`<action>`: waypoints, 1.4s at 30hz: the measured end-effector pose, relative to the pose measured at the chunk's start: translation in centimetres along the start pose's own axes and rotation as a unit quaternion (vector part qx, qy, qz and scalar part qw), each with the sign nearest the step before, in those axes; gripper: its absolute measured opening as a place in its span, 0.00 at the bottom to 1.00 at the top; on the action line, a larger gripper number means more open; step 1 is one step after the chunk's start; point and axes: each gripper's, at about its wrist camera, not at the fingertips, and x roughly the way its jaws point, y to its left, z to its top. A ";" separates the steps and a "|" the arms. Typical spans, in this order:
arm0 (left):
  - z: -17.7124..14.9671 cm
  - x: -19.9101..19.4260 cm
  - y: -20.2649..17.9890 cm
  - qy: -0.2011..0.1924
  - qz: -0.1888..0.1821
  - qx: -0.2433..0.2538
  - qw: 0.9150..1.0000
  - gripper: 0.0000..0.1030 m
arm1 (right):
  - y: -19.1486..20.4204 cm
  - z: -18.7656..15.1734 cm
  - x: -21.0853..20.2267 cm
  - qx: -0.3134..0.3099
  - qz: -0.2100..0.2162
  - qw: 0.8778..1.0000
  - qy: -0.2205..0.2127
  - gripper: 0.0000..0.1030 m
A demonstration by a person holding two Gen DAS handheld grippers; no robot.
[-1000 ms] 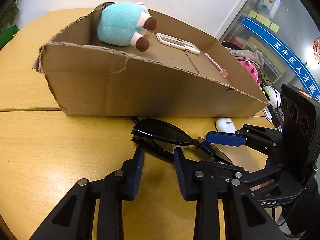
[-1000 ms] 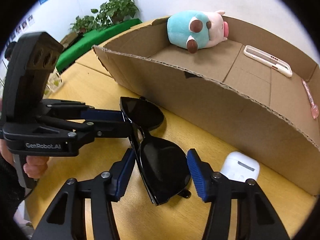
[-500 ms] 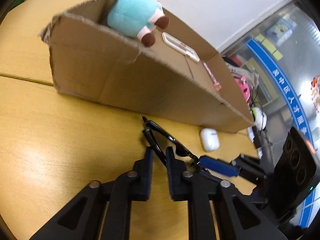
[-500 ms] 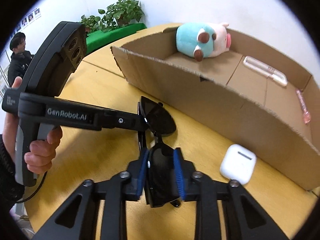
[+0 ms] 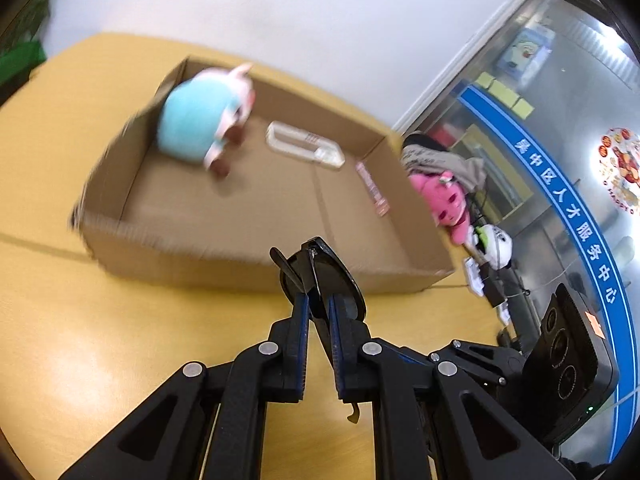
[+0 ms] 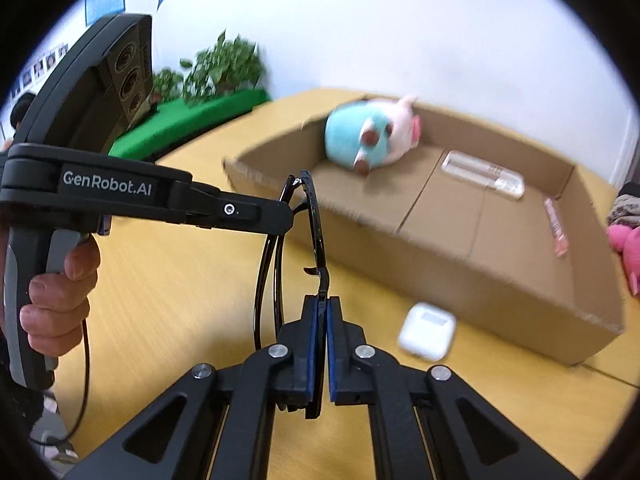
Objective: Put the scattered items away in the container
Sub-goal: 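Lift the sunglasses with the right gripper and carry them over the box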
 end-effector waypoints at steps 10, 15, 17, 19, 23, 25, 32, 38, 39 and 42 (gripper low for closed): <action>9.4 -0.4 -7.1 -0.032 -0.020 0.076 0.996 0.09 | -4.4 6.9 -4.5 0.024 -0.040 0.996 -0.070 0.05; 14.5 0.7 -9.3 -0.032 -0.017 0.099 0.994 0.09 | -8.1 10.7 -5.2 0.050 -0.034 0.994 -0.087 0.05; 16.4 1.5 -9.6 -0.026 -0.013 0.100 0.995 0.09 | -9.5 12.1 -5.1 0.058 -0.033 0.994 -0.088 0.04; 18.0 2.4 -9.5 -0.019 -0.008 0.098 0.995 0.09 | -10.8 13.5 -4.5 0.067 -0.029 0.994 -0.086 0.04; 20.4 4.7 -8.8 -0.001 0.010 0.089 0.996 0.09 | -13.1 15.3 -2.7 0.092 -0.008 0.993 -0.071 0.04; 21.2 6.3 -8.1 0.012 0.026 0.087 0.996 0.09 | -14.4 15.9 -1.0 0.110 0.007 0.992 -0.057 0.04; 22.0 13.6 -4.1 0.085 0.073 0.060 0.992 0.09 | -18.2 14.9 6.0 0.181 0.061 0.982 0.003 0.04; 21.4 20.4 -0.3 0.158 0.115 0.034 0.980 0.08 | -20.6 12.1 13.2 0.254 0.101 0.960 0.067 0.04; 21.2 21.4 0.2 0.169 0.123 0.033 0.977 0.08 | -21.1 11.6 14.3 0.268 0.108 0.954 0.078 0.04; 20.6 23.7 1.3 0.193 0.137 0.030 0.971 0.07 | -21.8 10.3 16.9 0.300 0.120 0.940 0.110 0.05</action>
